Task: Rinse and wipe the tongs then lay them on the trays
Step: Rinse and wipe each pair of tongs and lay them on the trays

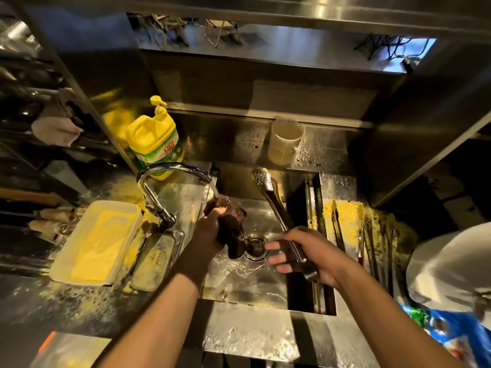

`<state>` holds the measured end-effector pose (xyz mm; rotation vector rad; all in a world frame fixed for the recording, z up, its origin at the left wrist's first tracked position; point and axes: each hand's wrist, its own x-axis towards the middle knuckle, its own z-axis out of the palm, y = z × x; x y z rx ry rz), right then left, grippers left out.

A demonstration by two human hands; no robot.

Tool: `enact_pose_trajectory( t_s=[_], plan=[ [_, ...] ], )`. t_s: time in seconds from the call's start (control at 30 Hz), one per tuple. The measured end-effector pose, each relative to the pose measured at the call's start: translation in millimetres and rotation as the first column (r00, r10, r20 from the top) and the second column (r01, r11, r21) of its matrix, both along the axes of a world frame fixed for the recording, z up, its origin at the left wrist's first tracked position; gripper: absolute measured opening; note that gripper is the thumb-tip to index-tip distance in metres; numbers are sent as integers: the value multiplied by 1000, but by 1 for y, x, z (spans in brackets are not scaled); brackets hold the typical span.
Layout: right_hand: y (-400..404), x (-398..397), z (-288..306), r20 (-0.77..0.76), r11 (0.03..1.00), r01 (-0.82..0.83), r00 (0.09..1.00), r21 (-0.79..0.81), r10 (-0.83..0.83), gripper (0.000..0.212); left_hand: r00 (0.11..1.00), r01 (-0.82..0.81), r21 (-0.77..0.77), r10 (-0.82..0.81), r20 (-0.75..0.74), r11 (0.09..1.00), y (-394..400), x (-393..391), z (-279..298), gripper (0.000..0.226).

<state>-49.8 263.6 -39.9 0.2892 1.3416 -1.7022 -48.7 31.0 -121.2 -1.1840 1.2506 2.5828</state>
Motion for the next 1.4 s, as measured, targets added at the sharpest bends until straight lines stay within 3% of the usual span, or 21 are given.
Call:
enact_pose_trajectory(
  t_s=[0.13, 0.27, 0.4, 0.57, 0.77, 0.93, 1.1, 1.27, 1.4],
  plan=[
    [-4, 3, -2, 11, 998, 2, 1000, -64, -1, 44, 1000, -11, 45, 10, 21, 999, -1, 7, -1, 36],
    [-7, 9, -1, 5, 1000, -8, 1000, -26, 9, 47, 1000, -10, 56, 10, 2, 998, -6, 13, -1, 31],
    [-16, 14, -1, -217, 959, -76, 966, 271, 138, 52, 1000, -19, 82, 20, -11, 996, -10, 16, 0, 42],
    [-24, 16, -6, -432, 883, -4, 871, 470, 234, 29, 998, -16, 107, 22, -53, 994, -15, 20, 4, 28],
    [-28, 20, -6, -279, 919, -90, 938, 383, 208, 22, 996, 3, 120, 8, -93, 993, -17, 19, 8, 24],
    [-36, 25, -3, -199, 896, -113, 956, 430, 216, 21, 993, -3, 95, 14, -115, 995, -9, 12, 14, 24],
    [-42, 28, -3, -287, 858, -96, 919, 505, 272, 12, 997, 81, -98, -82, -9, 992, 1, -8, 16, 11],
    [-47, 42, -10, -421, 781, -51, 819, 623, 390, 10, 996, 87, -274, -82, 31, 958, -10, -28, 17, 38],
    [-51, 32, -10, -430, 749, -20, 809, 662, 401, 9, 986, 148, -181, -130, 104, 972, 7, -27, 14, 16]
  ],
)
